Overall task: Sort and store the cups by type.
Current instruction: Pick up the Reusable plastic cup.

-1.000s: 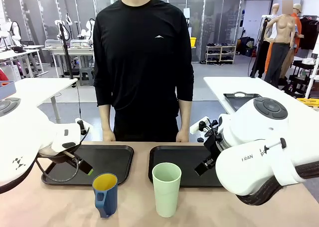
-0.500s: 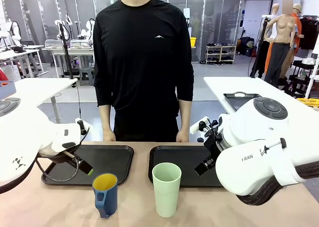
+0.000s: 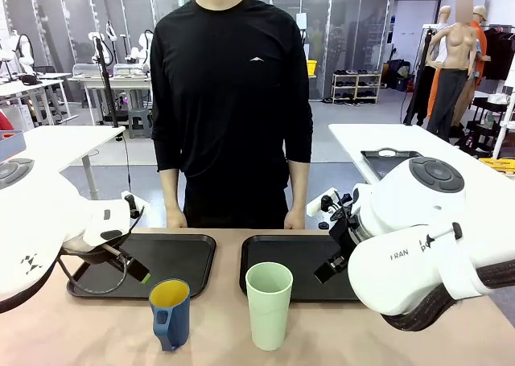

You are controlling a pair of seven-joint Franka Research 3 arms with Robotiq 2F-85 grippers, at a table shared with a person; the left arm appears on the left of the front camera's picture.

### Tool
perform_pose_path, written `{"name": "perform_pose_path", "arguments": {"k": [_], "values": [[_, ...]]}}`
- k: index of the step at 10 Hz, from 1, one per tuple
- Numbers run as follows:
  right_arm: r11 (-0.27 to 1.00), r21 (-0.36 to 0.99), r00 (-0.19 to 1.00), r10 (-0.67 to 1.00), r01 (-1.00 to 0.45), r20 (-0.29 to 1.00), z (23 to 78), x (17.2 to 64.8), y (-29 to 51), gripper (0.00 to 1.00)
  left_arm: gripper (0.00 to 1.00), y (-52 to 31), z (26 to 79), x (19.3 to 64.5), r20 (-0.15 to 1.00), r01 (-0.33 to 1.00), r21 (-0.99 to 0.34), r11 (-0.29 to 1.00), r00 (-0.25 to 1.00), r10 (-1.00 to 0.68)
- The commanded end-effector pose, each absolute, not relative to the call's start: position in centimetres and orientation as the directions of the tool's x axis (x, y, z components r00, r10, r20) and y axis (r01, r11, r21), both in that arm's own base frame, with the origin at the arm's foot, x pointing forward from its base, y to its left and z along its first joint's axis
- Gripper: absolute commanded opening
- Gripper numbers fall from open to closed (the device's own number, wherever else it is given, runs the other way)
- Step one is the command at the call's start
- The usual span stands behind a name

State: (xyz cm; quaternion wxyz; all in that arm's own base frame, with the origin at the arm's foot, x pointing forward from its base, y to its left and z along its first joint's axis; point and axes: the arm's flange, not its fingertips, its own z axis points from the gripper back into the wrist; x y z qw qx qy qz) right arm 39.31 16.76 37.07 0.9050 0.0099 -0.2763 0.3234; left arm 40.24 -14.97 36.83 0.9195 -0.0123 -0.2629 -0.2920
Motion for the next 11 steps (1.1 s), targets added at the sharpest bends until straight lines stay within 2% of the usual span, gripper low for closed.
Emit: {"name": "perform_pose_path", "arguments": {"k": [1,3,6,11], "values": [[0.784,-0.186,0.633,0.595,-0.592,0.495,38.1,39.9,17.7,1.0,1.0,-15.5,37.2,41.4,0.527,0.545,0.12,0.83,0.674,-0.518],[0.747,-0.268,0.566,0.645,-0.609,0.513,42.9,38.9,19.3,1.0,1.0,-16.2,41.3,41.2,0.545,0.539,0.17,0.825,0.646,-0.534],[0.711,-0.407,0.485,0.695,-0.573,0.531,48.6,35.2,21.8,1.0,1.0,-16.3,46.5,38.4,0.615,0.55,0.217,0.807,0.565,-0.55],[0.696,-0.456,0.456,0.713,-0.554,0.533,49.4,33.7,21.9,1.0,1.0,-16.9,47.5,37.2,0.612,0.576,0.247,0.779,0.53,-0.587]]}}
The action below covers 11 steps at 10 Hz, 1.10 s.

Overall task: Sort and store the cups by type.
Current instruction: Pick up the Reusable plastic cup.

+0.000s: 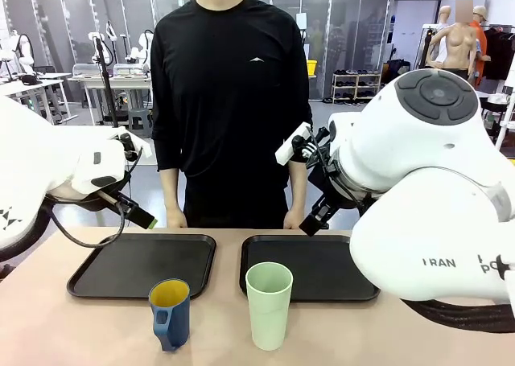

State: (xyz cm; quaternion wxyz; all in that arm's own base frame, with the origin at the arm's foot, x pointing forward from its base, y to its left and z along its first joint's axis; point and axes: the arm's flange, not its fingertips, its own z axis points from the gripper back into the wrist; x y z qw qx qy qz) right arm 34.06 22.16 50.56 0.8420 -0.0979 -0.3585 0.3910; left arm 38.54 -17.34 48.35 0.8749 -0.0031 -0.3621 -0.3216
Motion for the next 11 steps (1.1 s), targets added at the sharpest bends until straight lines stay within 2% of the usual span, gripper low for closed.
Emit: {"name": "perform_pose_path", "arguments": {"k": [1,4,6,11], "values": [[0.699,-0.453,0.462,0.71,-0.553,0.531,49.3,33.9,21.7,1.0,1.0,-17.1,47.5,37.3,0.602,0.58,0.25,0.775,0.534,-0.594],[0.75,-0.418,0.517,0.659,-0.513,0.547,49.5,36.9,18.8,1.0,1.0,-15.6,47.2,38.9,0.603,0.536,0.245,0.808,0.568,-0.56],[0.813,-0.364,0.585,0.58,-0.454,0.566,48.8,38.9,15.9,1.0,1.0,-12.7,46.2,41.5,0.593,0.492,0.188,0.85,0.633,-0.497],[0.922,-0.217,0.737,0.387,-0.321,0.554,45.2,44.5,8.5,1.0,1.0,-7.6,41.0,47.3,0.531,0.313,0.101,0.944,0.786,-0.317]]}}
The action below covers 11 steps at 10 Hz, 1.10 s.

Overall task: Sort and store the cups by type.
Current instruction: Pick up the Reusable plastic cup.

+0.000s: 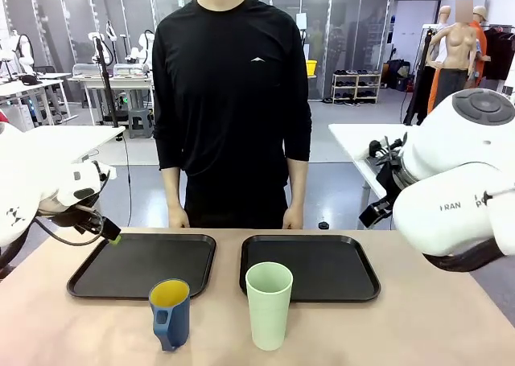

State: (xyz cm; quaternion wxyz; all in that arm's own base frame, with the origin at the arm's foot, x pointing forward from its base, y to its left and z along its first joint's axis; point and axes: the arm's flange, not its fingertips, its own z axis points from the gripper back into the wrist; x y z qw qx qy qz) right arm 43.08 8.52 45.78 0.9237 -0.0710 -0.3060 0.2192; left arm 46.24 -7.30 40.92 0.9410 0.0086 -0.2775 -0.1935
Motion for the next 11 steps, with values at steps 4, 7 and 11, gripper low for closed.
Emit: {"name": "perform_pose_path", "arguments": {"k": [4,7,11], "values": [[0.968,-0.114,0.83,0.25,-0.223,0.498,41.0,47.8,4.1,1.0,1.0,-5.3,38.5,48.8,0.504,0.207,0.057,0.977,0.838,-0.207],[0.971,-0.097,0.845,0.239,-0.219,0.479,40.0,48.2,3.6,1.0,1.0,-4.9,38.0,49.1,0.487,0.187,0.04,0.982,0.854,-0.183],[0.971,-0.107,0.849,0.237,-0.212,0.472,39.9,48.0,3.7,1.0,1.0,-4.7,37.6,48.5,0.482,0.197,0.05,0.979,0.854,-0.197]]}}
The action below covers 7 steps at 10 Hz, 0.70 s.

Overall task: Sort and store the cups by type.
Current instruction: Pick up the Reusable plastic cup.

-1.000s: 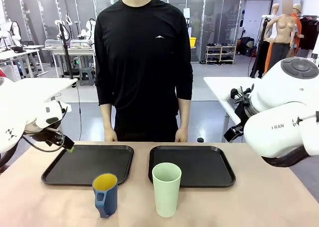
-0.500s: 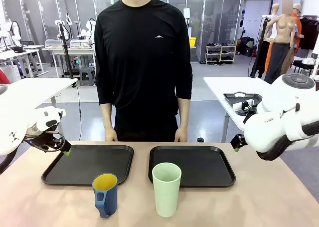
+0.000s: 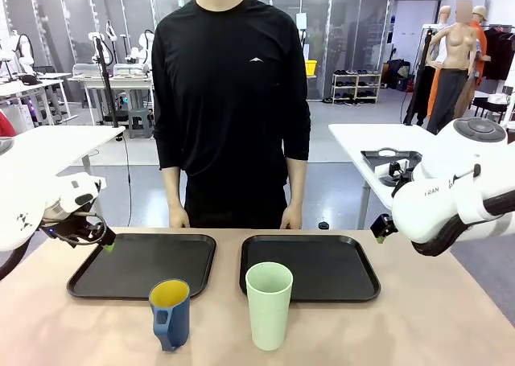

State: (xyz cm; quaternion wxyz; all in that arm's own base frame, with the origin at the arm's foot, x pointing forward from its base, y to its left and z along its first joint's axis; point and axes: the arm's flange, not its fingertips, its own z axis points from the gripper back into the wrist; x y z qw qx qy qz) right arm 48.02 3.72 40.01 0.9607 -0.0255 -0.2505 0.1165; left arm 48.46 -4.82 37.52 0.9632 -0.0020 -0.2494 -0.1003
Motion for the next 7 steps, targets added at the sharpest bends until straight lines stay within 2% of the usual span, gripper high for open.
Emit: {"name": "perform_pose_path", "arguments": {"k": [1,7], "values": [[0.971,-0.107,0.849,0.237,-0.212,0.472,39.87,48.0,3.7,1.0,1.0,-4.73,37.58,48.47,0.482,0.197,0.05,0.979,0.854,-0.197],[0.971,-0.107,0.849,0.237,-0.212,0.472,39.87,48.0,3.7,1.0,1.0,-4.73,37.58,48.47,0.482,0.197,0.05,0.979,0.854,-0.197]]}}
